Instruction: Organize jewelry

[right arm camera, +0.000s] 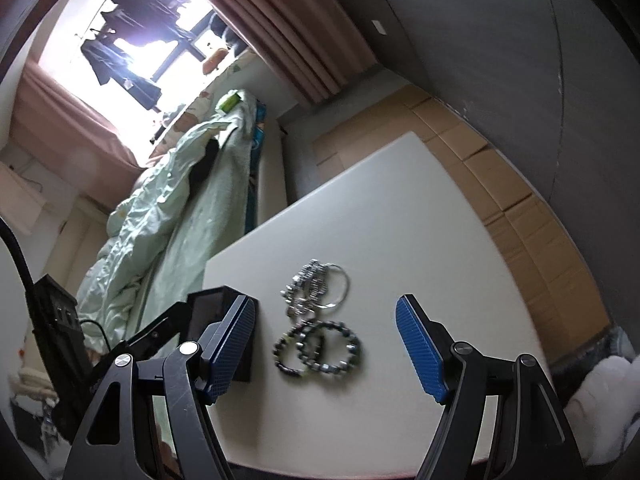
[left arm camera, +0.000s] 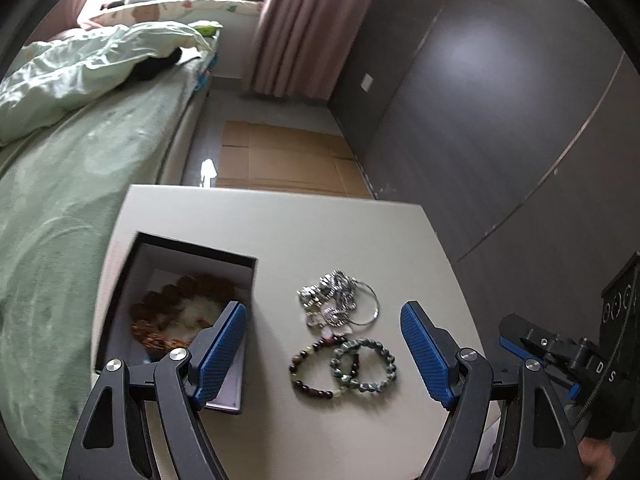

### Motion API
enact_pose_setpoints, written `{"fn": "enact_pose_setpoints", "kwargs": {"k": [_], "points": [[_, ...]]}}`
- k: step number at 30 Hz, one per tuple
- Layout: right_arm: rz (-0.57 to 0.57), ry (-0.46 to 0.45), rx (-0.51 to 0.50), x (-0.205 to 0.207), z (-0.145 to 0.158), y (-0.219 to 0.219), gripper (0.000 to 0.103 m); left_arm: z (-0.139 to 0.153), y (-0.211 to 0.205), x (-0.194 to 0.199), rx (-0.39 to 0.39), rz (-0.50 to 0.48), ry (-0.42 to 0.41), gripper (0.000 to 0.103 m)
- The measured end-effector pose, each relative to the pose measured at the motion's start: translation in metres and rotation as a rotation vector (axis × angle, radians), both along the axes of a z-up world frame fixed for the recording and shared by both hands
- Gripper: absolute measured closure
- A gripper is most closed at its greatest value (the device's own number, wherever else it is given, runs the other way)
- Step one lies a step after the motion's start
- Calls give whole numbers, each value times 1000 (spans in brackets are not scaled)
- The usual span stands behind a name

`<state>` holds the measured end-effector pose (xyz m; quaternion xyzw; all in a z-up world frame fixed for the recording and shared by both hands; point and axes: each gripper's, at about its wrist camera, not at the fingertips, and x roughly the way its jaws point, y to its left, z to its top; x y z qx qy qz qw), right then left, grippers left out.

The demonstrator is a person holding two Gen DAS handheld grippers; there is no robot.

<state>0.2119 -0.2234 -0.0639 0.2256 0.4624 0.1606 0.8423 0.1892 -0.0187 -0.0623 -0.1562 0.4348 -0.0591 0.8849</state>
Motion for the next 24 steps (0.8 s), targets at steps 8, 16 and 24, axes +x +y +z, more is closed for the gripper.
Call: {"fn": "enact_pose_setpoints", "kwargs": {"k": [8,16,24], "points": [[-29,80,38,4,-16,-21,30,-28,-32,11,27,-92,91,42],[-55,79,39,2,-17,-31,30,-58,-56,17,113,-138,183,65],[-60,82,38,2,-16,-34,30,-84,-57,22,172,-121,264,77]]}}
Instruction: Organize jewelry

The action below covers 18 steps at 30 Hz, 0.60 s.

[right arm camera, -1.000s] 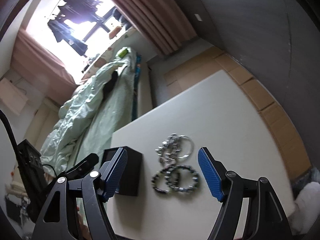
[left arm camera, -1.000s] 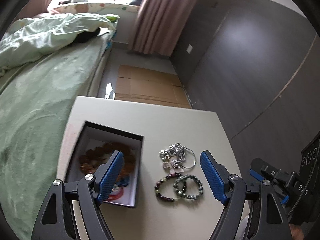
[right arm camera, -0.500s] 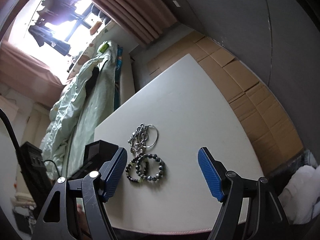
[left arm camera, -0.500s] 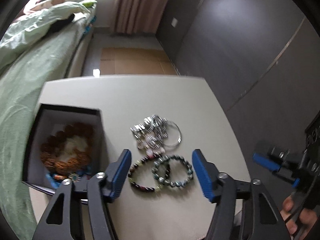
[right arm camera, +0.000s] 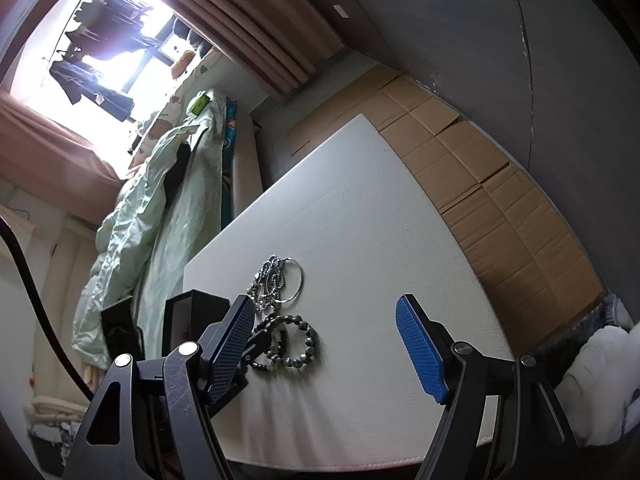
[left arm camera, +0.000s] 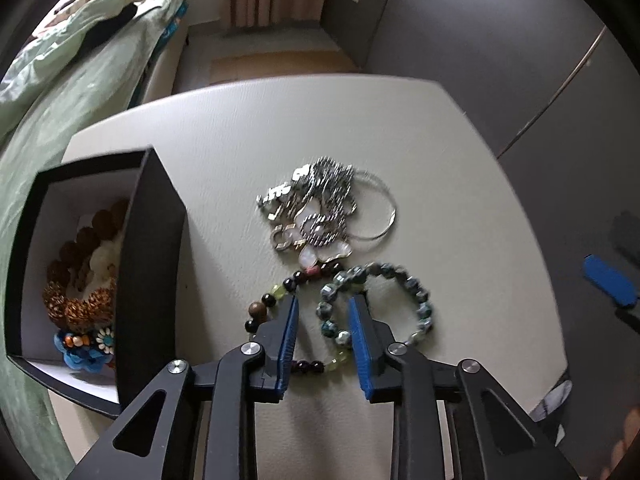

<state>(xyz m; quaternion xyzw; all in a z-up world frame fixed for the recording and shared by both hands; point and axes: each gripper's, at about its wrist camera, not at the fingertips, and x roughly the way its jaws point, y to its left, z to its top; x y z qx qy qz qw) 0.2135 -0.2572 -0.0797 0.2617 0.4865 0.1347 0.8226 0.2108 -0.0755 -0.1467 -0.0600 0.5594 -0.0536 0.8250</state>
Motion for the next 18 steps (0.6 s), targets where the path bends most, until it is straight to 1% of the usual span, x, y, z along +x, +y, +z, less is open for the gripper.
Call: {"fn": "enact_pose_setpoints", "kwargs": {"k": [3,6,7,12,15,18], "points": [[1,1,0,0,0,0,30,1,0,-3,26,-5,-14,80],[6,3,-2,0,1,1,30,-1,-4,-4,64,-4,-24,89],[7,4,-4,0,1,1,30,-2,-4,-5,62,-7,-23,94],[15,8,-16,2,1,3,30,2,-6,-4,33,-20,-25,95],[18,11,-23,3,1,6,30,11,-6,-3,16,-23,-51,95],[22,11,-30,4,0,8,30,23,-5,-5,-23,-22,-79,95]]}}
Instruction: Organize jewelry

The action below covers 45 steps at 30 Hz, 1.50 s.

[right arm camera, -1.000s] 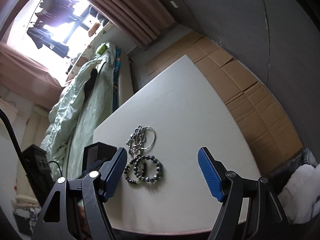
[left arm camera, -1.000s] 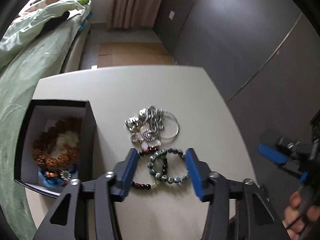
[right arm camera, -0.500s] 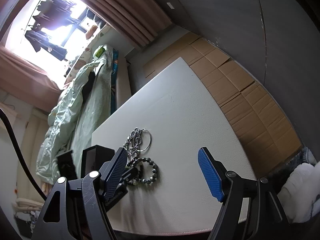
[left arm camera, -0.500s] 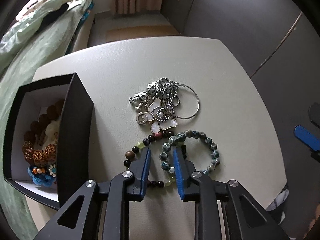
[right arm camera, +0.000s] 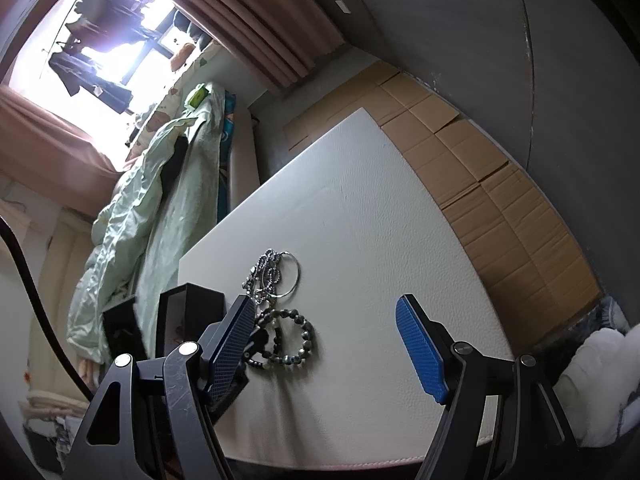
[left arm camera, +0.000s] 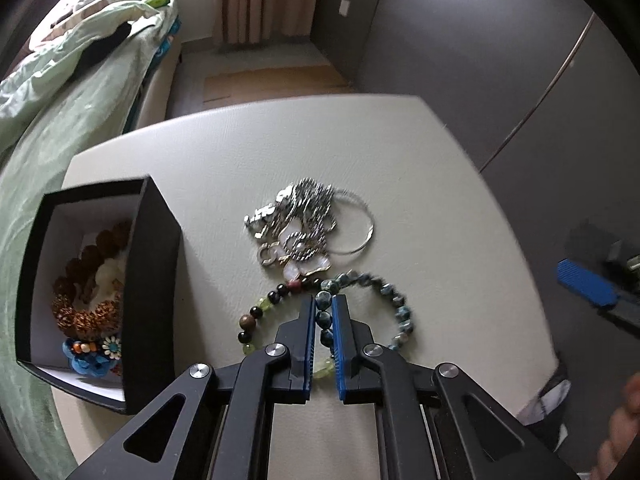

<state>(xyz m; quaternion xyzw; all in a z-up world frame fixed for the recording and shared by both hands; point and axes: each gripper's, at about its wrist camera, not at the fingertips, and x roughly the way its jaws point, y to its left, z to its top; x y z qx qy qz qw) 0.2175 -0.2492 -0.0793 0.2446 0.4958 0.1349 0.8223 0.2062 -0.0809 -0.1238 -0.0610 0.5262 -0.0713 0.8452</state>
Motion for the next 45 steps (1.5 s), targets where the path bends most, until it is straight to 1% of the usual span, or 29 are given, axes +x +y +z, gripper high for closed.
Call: {"fn": "enact_pose_setpoints", "kwargs": {"k": [2,8,14,19,22,24,30,35,38,40,41,42,43,45], "points": [[4,1,-8,1,-1,2,30,11,4,-4,-35,4,-29,95],[23,9,-42,2,-5,10,30,38,23,-12,-106,32,-97,95],[69,9,-67,5,-10,26,30,55,41,-16,-149,67,-141,95],[130,14,-86,7,-15,50,30,64,60,-22,-180,93,-173,95],[170,11,-113,8,-18,67,32,68,69,-23,-190,109,-186,95],[195,15,-138,8,-21,80,36,71,77,-27,-198,120,-195,95],[246,23,-242,10,-32,111,42,78,97,-33,-207,149,-215,95],[271,29,-328,13,-42,132,44,81,113,-39,-212,173,-235,95],[280,23,-396,16,-46,141,45,84,122,-43,-212,187,-247,95],[294,24,-435,17,-49,147,48,86,128,-45,-210,199,-254,95],[303,36,-442,19,-53,150,55,86,131,-45,-210,204,-257,95],[308,47,-444,19,-55,150,59,87,134,-46,-210,211,-261,95],[307,33,-465,18,-54,152,62,88,138,-47,-210,220,-266,95],[316,22,-511,15,-55,157,74,88,143,-48,-208,233,-274,95]]}}
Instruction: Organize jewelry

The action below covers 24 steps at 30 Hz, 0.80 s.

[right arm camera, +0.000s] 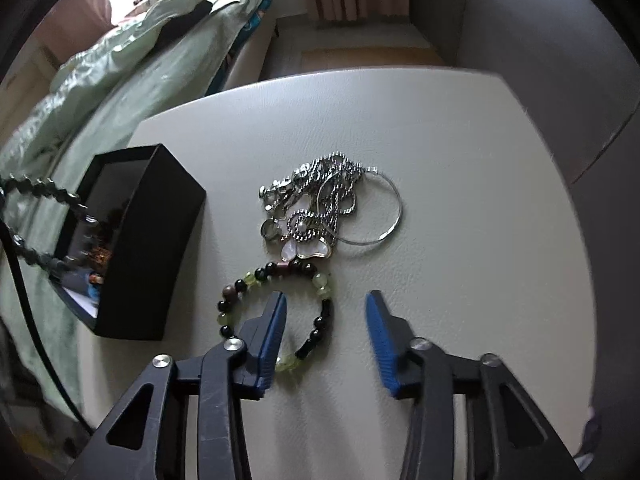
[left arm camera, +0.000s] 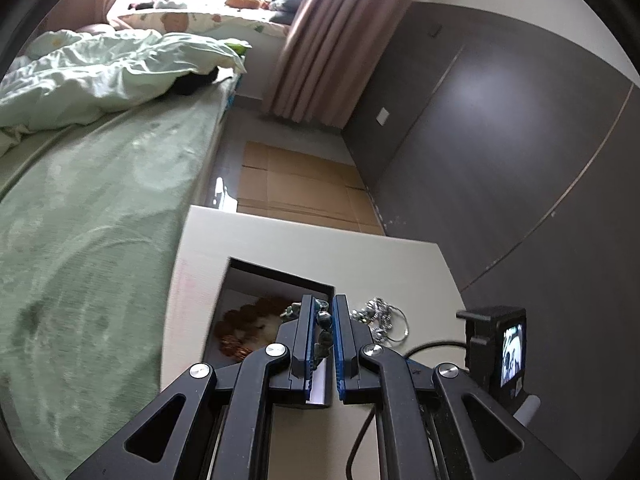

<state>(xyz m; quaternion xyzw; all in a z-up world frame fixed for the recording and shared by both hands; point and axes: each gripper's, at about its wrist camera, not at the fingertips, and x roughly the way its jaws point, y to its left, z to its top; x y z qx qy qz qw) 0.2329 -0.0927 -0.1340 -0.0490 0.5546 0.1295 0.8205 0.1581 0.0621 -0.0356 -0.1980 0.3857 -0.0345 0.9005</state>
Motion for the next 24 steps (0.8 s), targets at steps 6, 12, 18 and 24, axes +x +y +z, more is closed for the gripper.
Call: {"fn": "enact_pose_setpoints", "kwargs": {"k": [6,12,18,24], "points": [[18,-15,5,-5,3,-3,95,-3,11,1,-5,26,3,95],[27,-71,91,-12,29,-9,97,-8,12,5,-2,33,19,95],[42,-108,189,-21,50,-16,102,-27,9,17,14,41,92,95],[50,-87,264,-15,54,-12,102,-36,10,21,3,40,152,94]]}}
